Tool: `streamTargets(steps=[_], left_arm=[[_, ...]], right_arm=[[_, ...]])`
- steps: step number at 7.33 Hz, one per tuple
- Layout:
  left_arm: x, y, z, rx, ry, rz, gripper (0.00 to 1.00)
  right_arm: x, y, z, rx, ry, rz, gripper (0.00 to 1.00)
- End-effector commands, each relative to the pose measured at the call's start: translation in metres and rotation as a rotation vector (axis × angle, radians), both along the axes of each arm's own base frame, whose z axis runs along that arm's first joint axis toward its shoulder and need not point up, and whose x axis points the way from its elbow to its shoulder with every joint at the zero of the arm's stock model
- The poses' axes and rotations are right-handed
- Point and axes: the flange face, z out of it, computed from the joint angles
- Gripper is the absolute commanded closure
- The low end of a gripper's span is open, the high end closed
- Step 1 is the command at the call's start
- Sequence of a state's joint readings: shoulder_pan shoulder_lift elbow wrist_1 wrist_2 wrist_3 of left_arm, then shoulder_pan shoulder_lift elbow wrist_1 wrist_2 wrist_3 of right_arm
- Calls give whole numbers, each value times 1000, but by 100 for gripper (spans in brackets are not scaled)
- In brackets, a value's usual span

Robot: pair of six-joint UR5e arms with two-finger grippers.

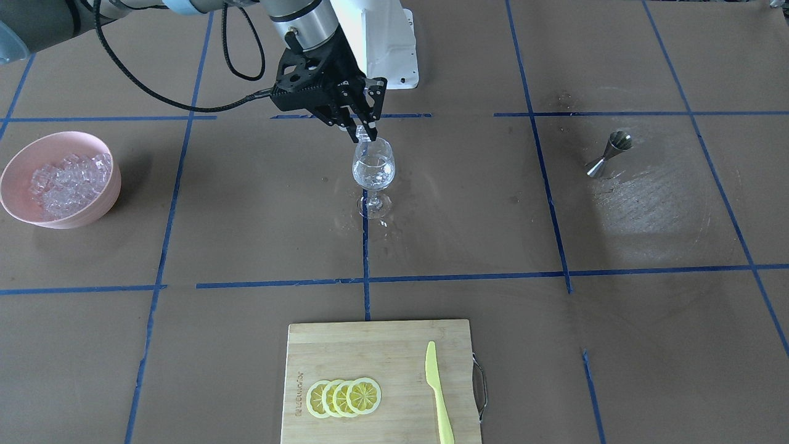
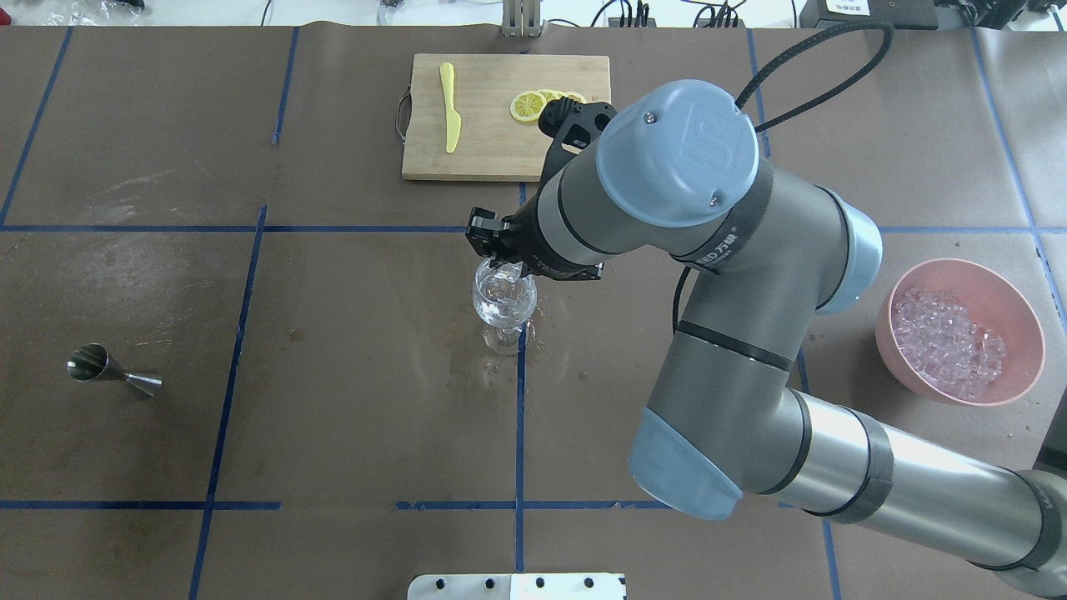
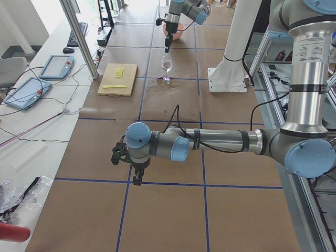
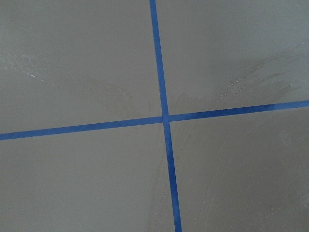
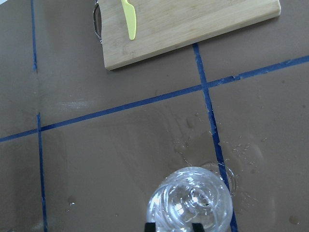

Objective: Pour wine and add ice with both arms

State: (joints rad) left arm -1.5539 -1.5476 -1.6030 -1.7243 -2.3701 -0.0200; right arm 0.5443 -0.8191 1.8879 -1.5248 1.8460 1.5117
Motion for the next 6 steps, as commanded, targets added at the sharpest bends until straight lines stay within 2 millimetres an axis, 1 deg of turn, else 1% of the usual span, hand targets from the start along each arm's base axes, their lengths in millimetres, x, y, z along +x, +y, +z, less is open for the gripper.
streamTargets(steps=[1,2,3,4,5,6], left_arm=[[0,1,2,-3,0,0,0],[0,1,2,-3,0,0,0],[-1,2,3,-3,0,-2,0],[-1,1,2,-1,0,-2,0],[0,1,4,-4,-2,0,0],[0,1,5,-4,-3,-1,0]], right_arm=[[-7,0,-4,-8,0,5,100],[-8,0,-2,-9,3,5,24],[-8,-1,-2,-9,5,6,0],[-8,0,2,-10,9,4,0],[-1,-2,17,-11,24,-1,0],[29,-12,54,-19,53,10,0]])
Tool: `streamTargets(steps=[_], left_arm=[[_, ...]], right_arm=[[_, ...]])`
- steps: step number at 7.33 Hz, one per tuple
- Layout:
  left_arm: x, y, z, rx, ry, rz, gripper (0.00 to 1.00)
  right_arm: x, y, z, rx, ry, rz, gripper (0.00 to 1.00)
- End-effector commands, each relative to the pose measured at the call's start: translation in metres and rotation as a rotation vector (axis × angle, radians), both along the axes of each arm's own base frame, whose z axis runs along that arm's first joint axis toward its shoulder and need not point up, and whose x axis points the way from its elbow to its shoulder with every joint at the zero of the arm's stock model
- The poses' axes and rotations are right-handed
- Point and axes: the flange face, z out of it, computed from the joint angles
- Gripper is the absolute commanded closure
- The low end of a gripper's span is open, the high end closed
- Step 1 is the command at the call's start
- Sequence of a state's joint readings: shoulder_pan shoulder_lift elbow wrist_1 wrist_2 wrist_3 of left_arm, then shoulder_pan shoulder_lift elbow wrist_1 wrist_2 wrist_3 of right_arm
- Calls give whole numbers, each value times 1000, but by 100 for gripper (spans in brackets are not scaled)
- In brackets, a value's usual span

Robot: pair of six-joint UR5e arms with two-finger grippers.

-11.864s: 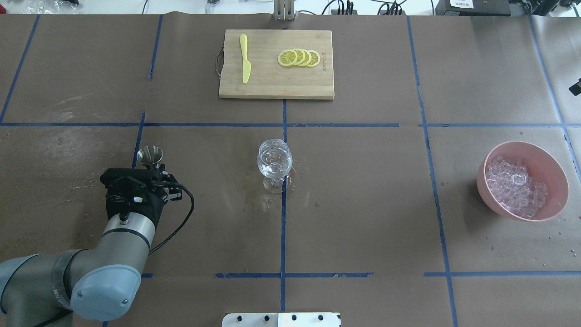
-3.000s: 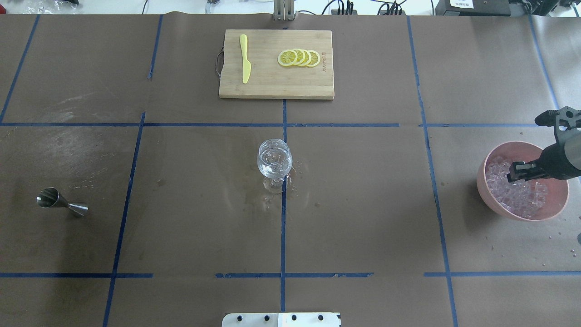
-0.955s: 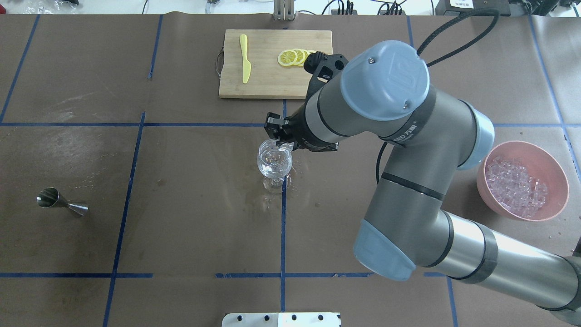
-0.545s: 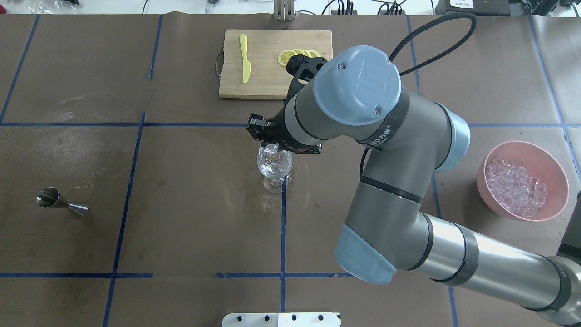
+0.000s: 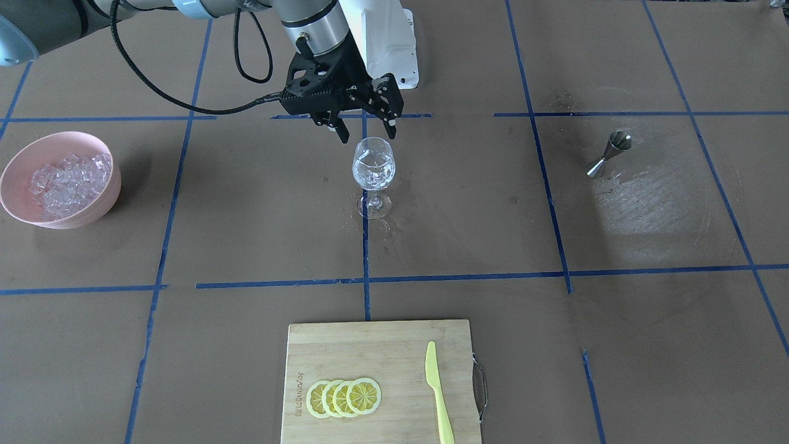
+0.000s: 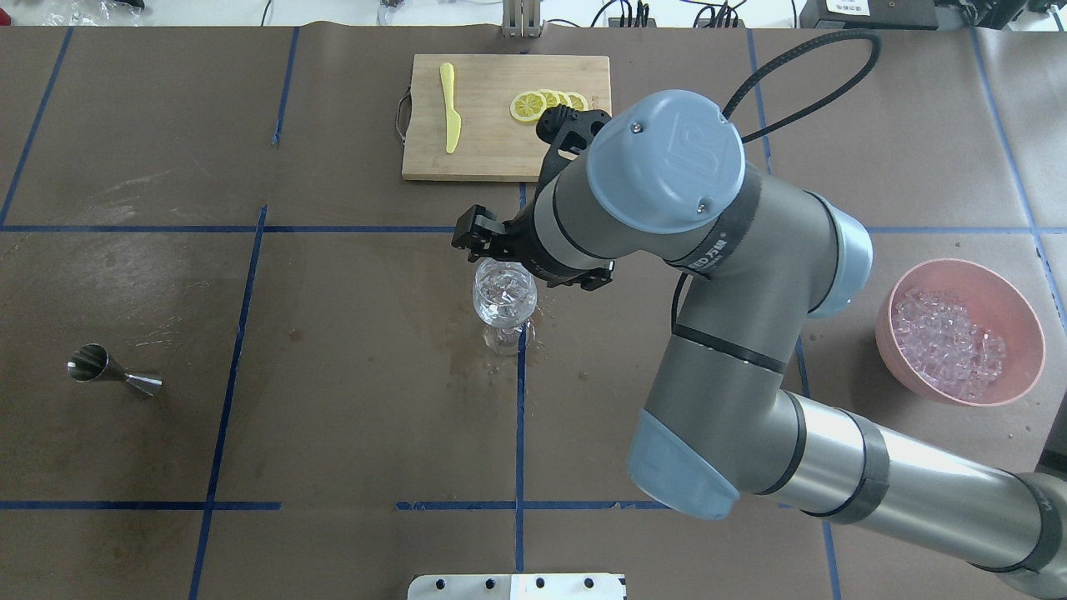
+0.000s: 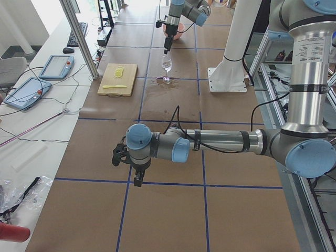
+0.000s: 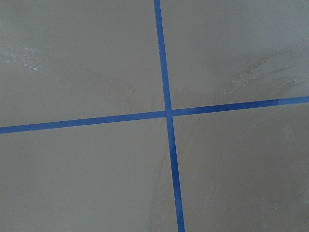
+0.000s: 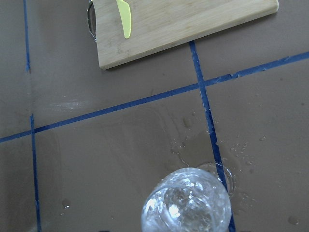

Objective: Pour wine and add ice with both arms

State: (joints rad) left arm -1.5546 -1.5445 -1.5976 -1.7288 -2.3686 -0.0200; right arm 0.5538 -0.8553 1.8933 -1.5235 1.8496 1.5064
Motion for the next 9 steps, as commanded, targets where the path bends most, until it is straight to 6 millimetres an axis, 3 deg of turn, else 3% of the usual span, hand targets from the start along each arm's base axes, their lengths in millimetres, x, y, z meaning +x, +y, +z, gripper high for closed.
streamTargets(steps=[1,3,5,7,8,9], left_arm=[[0,-2,-2,6,-2,0,0],[1,-2,-5,10,5,1,0],[1,-3,-14,39,7,2,0],[1,2,-30,72,9,1,0],[1,4,-31,68,14,-1,0],[1,15,-19,42,20,-2,0]], right_arm=[[73,-25,78,60,73,-69,0],[182,-78,170,108,163,-150,0],[316,-134,289,198,286,-226,0],[444,-177,416,253,349,-309,0],[480,-181,467,250,385,-373,0],[509,-184,509,247,423,-440,0]])
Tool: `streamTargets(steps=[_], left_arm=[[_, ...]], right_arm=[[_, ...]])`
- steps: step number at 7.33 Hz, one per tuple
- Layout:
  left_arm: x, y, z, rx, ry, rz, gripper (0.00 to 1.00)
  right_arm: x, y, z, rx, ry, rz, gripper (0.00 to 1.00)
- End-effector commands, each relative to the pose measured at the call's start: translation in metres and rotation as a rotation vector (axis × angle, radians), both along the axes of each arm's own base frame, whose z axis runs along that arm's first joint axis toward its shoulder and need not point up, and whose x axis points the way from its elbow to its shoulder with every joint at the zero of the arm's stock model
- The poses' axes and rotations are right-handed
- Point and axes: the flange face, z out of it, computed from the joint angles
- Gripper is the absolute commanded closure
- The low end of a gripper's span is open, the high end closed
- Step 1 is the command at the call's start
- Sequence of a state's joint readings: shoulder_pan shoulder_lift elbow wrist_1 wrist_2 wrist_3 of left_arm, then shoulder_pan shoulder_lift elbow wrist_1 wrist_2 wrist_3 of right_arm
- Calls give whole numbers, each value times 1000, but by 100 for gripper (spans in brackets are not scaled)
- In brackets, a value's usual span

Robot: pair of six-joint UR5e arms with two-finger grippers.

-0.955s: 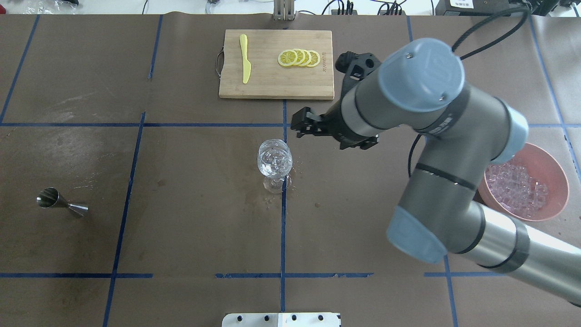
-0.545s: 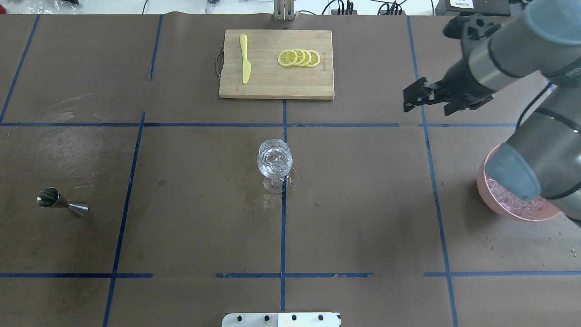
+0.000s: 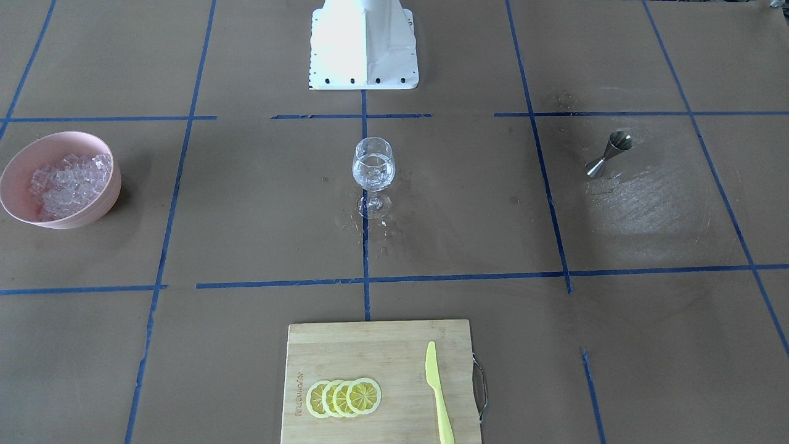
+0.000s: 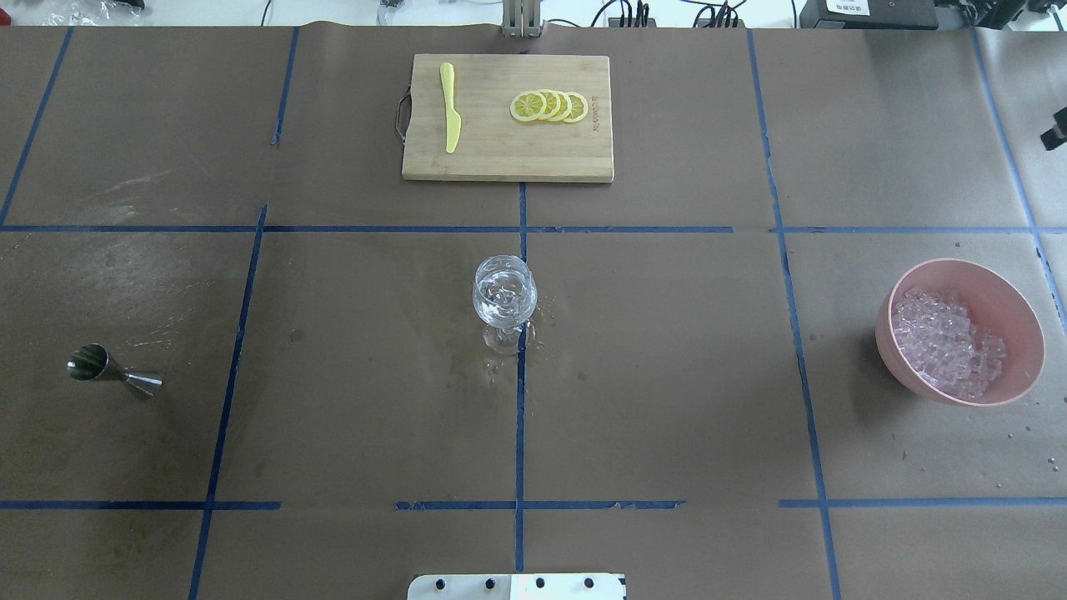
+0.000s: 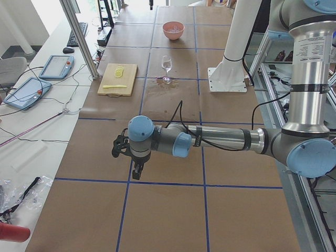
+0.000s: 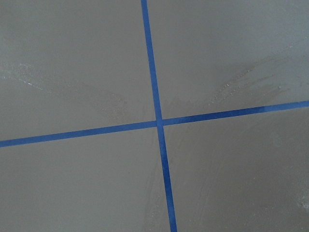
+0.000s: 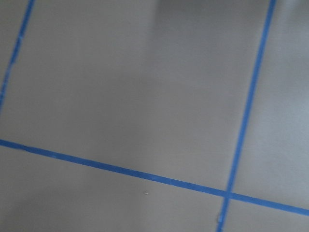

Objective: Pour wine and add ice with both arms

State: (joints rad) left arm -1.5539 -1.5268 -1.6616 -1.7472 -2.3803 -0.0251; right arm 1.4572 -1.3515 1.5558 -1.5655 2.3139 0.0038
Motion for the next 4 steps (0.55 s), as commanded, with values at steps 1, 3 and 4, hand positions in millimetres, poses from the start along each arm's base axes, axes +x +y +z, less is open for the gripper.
streamTargets(steps=[1,3,4], left_arm=[[0,10,3,-5,5,1,0],[1,9,2,32,10,2,0],[0,9,3,33,10,3,0]], right_arm=[[67,2,96,-21,51,-105,0],[74,11,107,-39,37,-96,0],[74,11,108,-46,40,-85,0]])
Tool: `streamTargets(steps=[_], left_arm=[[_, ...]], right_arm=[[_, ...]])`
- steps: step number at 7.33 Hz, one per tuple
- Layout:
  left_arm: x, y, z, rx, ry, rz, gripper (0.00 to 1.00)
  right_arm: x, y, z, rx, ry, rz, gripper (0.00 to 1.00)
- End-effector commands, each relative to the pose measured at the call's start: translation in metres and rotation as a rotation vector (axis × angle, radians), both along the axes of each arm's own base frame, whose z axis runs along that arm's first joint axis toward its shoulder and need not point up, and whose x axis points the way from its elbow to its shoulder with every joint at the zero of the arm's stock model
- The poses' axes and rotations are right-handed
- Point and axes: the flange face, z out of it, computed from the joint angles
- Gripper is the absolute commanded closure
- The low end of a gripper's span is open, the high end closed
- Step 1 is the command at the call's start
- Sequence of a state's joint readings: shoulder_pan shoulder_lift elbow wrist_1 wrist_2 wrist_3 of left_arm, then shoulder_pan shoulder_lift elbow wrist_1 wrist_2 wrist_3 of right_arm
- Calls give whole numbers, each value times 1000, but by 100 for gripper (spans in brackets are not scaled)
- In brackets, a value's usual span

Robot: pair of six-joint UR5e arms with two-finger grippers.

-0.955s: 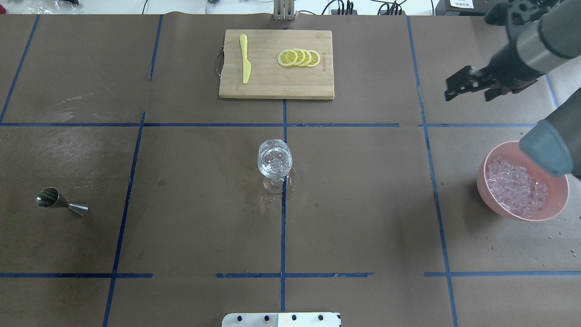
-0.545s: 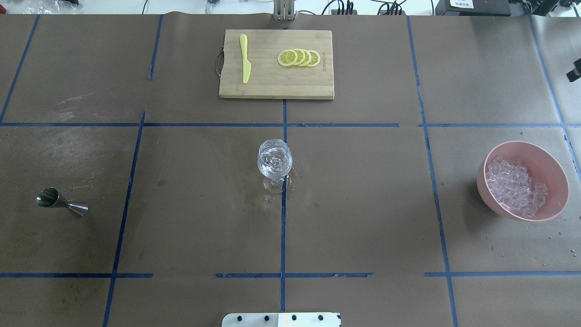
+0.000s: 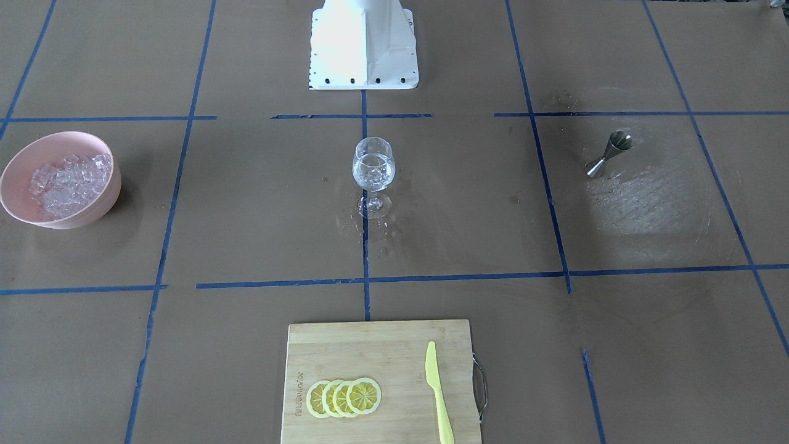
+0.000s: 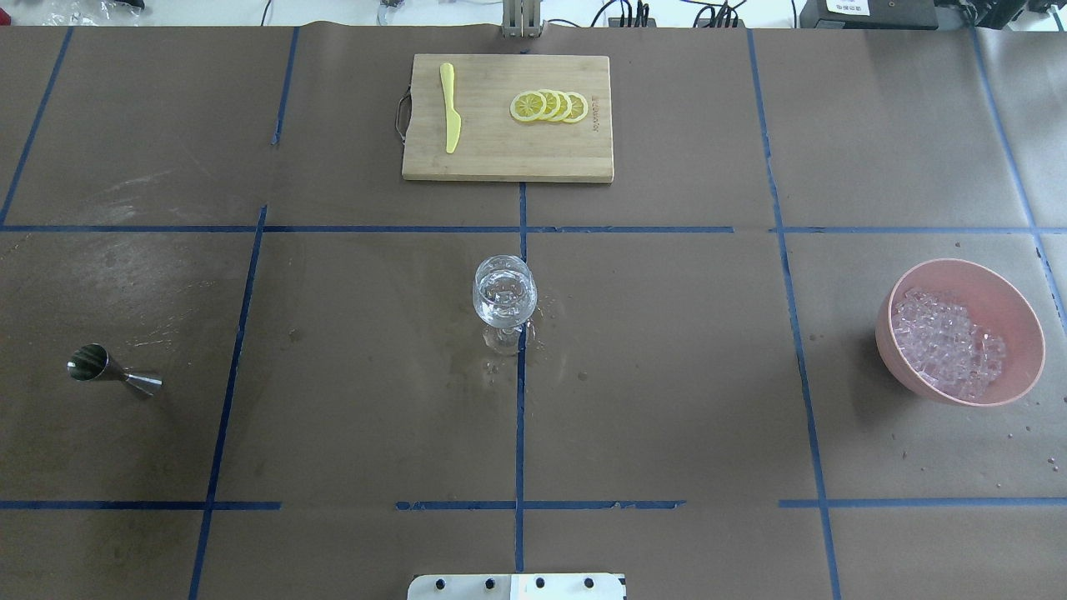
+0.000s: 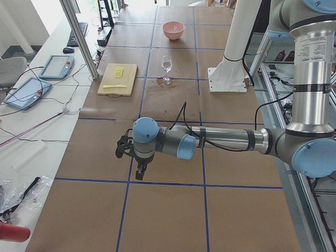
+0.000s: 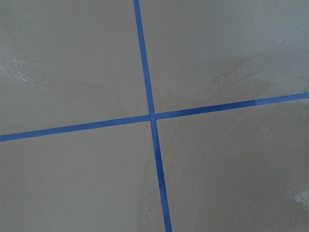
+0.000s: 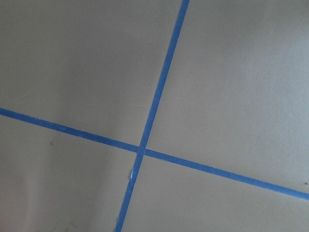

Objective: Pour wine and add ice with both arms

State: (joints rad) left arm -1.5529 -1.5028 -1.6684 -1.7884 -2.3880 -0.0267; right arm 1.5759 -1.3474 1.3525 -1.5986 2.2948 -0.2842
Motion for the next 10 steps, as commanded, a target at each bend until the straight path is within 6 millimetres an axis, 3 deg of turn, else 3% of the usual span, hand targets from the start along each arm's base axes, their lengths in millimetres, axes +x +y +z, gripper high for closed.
streamTargets(steps=[1,2,3,8,9,10], left_arm=[[-1,1,-16,33,3,1,0],[-2,12,-8,18,-4,-1,0],[-1,11,-7,18,-9,0,0],[5,4,-14,17,-8,15,0],[15,0,-13,-31,-9,35,0],[19,-30,-34,-88,-11,40,0]], right_arm=[[1,-2,0,-5,-1,13,0],[-2,-5,-4,-4,-7,9,0],[-7,-5,-4,-13,-24,15,0],[-17,-27,-46,-4,-122,56,0],[-19,-38,-56,7,-112,52,0],[-26,-44,-63,15,-106,42,0]])
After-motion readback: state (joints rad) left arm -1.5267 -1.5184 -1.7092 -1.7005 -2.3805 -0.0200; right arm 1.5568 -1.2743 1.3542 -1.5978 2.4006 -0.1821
